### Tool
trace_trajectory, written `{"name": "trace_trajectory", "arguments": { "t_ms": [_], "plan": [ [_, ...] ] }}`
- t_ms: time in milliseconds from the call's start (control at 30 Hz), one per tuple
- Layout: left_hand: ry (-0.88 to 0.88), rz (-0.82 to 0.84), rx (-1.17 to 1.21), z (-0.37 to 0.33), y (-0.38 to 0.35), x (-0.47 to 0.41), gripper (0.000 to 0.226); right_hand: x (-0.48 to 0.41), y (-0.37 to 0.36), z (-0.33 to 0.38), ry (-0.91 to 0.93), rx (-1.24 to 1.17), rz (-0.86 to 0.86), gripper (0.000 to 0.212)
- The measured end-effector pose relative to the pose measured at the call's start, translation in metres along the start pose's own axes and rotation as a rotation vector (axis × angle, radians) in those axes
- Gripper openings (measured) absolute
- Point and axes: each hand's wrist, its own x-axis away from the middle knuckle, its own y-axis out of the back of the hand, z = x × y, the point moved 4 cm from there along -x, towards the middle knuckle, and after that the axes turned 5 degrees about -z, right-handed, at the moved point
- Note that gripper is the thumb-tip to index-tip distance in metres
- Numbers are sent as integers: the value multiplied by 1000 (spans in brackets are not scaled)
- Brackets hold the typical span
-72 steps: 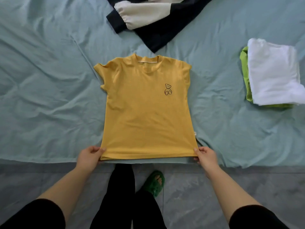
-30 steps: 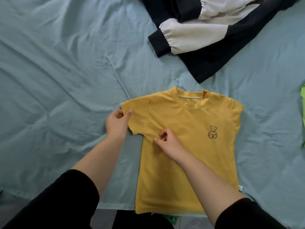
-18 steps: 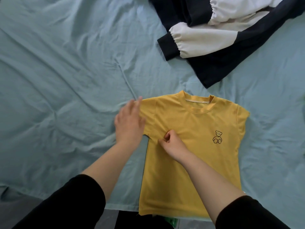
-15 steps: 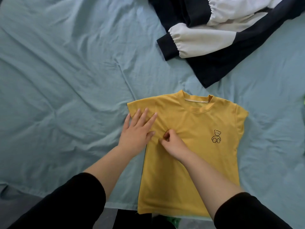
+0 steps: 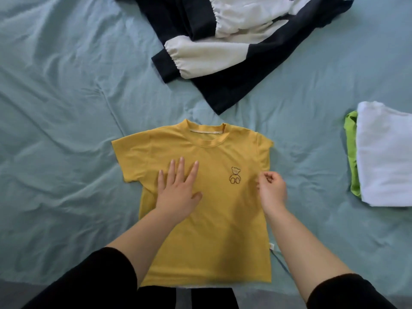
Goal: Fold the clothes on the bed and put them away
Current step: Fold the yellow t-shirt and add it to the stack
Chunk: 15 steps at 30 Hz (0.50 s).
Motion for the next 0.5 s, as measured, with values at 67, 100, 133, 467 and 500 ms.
{"name": "trace_trajectory", "arguments": {
  "t_ms": [67,100,133,467,500],
  "plan": [
    [19,38,48,-42,-13,-11,93,-24,21,-12,-52,63,-97,10],
    [35,57,60,-60,-18,-18,99,-34,24,-17,-96,46,-54,15],
    [64,79,74,-75,-24,-24,105,-43,23,-21,-146,6,17,23],
    [201,219,81,-96,-48,-42,126,-68,6,-17,-208,-284,412,19],
    [203,228,74,-96,-48,-42,125,-66,6,-19,-269,-388,430,16]
  ]
}}
